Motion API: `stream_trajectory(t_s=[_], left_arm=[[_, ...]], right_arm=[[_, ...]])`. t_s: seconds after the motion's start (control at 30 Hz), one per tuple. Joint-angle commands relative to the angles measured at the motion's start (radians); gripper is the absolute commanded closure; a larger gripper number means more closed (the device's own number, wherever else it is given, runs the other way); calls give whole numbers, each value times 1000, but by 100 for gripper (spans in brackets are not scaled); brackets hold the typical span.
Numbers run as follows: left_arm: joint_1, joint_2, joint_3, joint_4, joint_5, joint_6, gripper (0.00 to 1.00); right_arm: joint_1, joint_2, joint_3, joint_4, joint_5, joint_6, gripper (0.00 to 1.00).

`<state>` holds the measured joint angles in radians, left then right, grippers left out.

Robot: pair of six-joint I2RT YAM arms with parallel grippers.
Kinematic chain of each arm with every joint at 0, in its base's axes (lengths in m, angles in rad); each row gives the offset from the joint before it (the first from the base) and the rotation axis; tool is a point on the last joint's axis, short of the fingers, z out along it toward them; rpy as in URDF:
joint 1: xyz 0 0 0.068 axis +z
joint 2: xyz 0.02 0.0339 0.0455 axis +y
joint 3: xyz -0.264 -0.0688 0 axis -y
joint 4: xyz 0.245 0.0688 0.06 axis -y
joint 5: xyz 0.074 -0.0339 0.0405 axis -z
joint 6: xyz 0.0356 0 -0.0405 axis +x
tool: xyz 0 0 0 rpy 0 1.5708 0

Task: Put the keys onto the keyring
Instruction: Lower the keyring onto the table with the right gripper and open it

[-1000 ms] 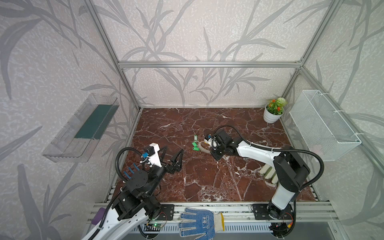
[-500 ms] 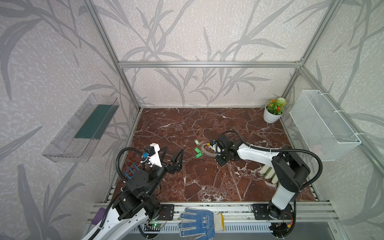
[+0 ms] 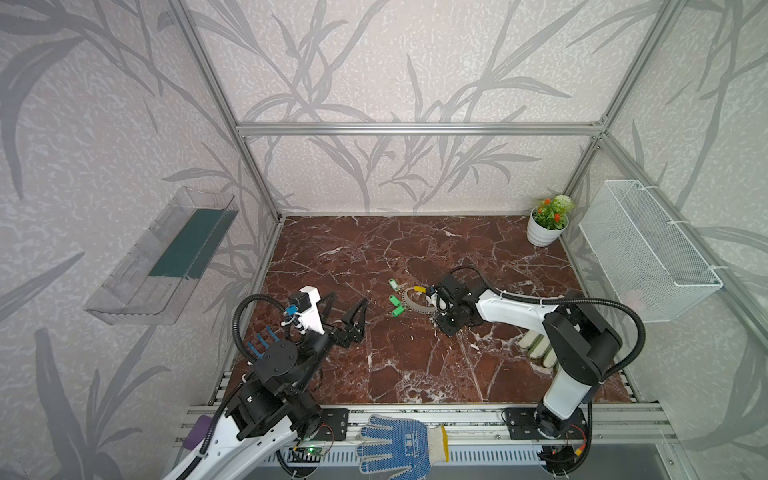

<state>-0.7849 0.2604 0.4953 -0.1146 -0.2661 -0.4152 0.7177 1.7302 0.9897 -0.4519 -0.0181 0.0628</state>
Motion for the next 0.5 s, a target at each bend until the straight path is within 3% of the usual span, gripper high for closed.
stream_trajectory(t_s=[0.0,0.17,0.43,0.47], left_arm=[[-2,10,-11,19,-26,-8,1],[-3,43,-8,7,-64,-2,1],[-1,147,14,-37,-256,-17,1],[-1,166,22,-50,-279,-22,1]], right_arm=[[-4,-94,-43,-9,17,32,68],[-7,-277,-175,95,54,46,66],[-51,-611,-451,459,190,51,64],[-61,-641,-485,505,202,90,41]])
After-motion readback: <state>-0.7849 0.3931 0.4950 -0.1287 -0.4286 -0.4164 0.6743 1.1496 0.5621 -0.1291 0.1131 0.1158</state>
